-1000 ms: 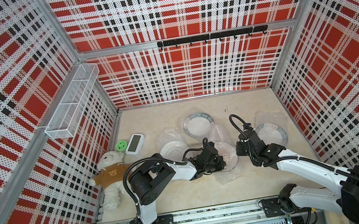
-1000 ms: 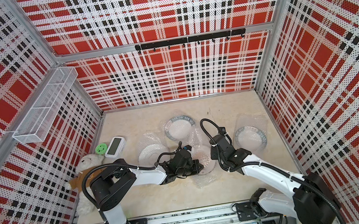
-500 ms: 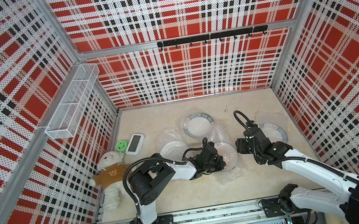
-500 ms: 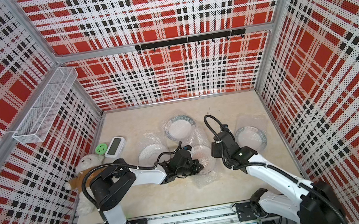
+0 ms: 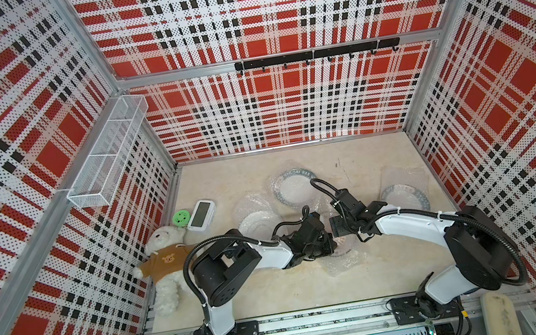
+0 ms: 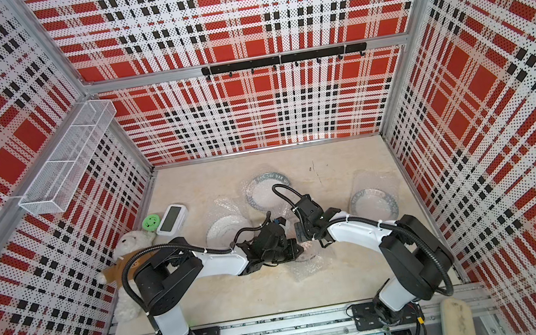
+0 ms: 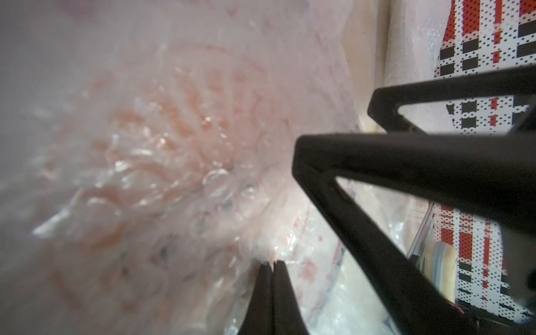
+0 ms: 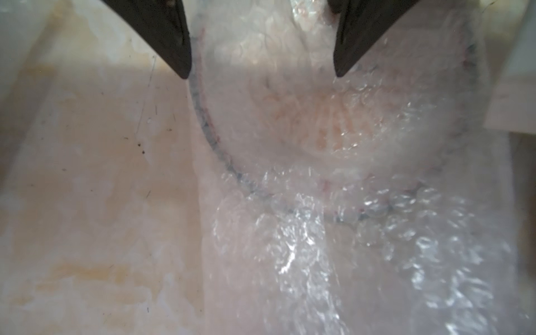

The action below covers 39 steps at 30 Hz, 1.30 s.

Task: Unpack dinner plates from bubble wrap
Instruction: Unwrap the bubble wrap at the center of the board.

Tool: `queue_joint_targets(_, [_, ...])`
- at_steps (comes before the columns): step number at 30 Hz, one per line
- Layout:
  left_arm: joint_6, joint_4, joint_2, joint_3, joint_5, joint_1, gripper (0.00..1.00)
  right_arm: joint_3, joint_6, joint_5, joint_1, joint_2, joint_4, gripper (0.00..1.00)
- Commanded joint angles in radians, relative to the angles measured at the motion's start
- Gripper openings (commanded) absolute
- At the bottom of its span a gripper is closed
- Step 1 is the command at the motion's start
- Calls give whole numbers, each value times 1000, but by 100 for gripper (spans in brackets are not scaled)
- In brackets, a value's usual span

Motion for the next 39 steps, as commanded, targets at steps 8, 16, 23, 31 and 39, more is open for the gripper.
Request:
queue_joint_targets(8, [-8, -149, 27, -54, -21, 4, 0, 29, -1, 107, 11, 40, 1, 36])
queue_joint_targets(16, [-19, -145, 29, -72, -31, 10, 0, 20, -1, 74, 9, -27, -7, 3])
queue_joint_targets(23, [-22, -133, 32, -82, -23, 16, 0, -58, 7, -21, -117, -132, 28, 1])
queue_joint_targets(31, [-23, -127, 33, -86, -17, 23, 0, -128, 13, -93, -211, -141, 70, 18])
queue_joint_targets(39, [-7, -92, 5, -88, 56, 38, 0, -145, 51, -53, -294, -195, 40, 46])
